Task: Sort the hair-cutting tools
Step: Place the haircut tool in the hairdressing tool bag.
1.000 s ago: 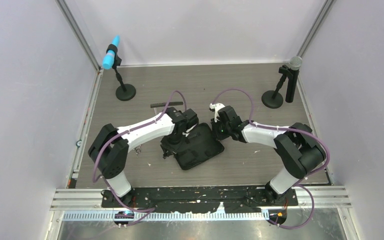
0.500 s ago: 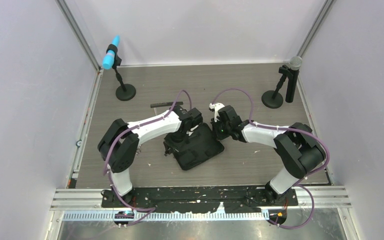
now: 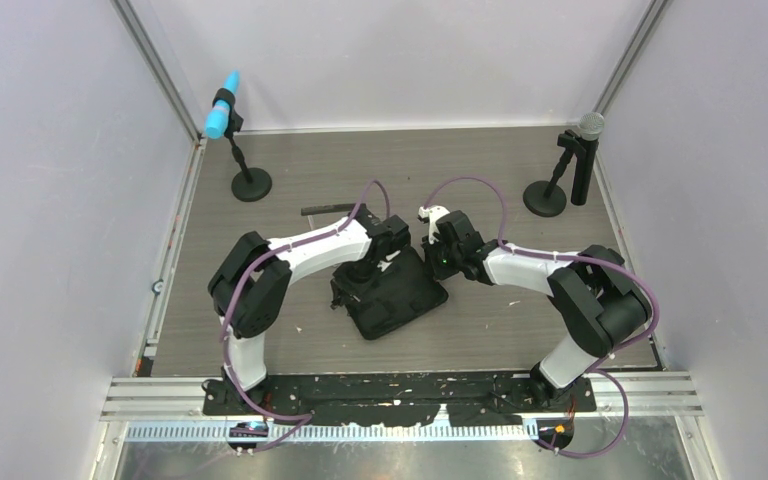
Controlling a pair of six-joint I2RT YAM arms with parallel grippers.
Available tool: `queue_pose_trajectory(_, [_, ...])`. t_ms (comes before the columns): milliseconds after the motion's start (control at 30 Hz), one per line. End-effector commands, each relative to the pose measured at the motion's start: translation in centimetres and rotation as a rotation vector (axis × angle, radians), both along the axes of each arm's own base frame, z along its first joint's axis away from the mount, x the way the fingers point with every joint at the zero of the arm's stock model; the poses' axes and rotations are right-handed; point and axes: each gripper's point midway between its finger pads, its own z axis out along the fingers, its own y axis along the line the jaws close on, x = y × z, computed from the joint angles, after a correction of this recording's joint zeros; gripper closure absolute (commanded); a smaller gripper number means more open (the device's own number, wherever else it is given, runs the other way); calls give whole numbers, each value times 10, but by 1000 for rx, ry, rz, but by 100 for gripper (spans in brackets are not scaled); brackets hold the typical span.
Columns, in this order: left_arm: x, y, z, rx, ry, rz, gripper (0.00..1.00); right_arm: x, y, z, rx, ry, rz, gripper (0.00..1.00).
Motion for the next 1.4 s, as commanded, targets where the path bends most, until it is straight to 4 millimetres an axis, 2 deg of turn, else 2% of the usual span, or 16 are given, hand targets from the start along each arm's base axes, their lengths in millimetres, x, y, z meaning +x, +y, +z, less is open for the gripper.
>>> queue_pose_trajectory(0, [-1, 4, 6, 21, 18, -32, 97, 7, 10, 9, 34, -31, 26, 95])
queue_pose_trajectory(300, [-9, 3, 12, -20, 34, -38, 97, 8, 10, 10, 33, -36, 23, 95])
queue_pose_trajectory(433, [-6, 1, 10, -17, 29, -40, 97, 7, 10, 10, 34, -35, 23, 95])
queue_pose_trajectory(967, [35, -21, -5, -24, -79, -92, 97, 7, 12, 10, 43, -33, 36, 95])
queue_pose_trajectory(1133, [51, -27, -3, -33, -145, -127, 93, 6, 15, 10, 50, -35, 48, 95])
queue_pose_trajectory(1367, [66, -24, -1, 10, -234, -198, 85, 3, 20, 12, 61, -43, 76, 95])
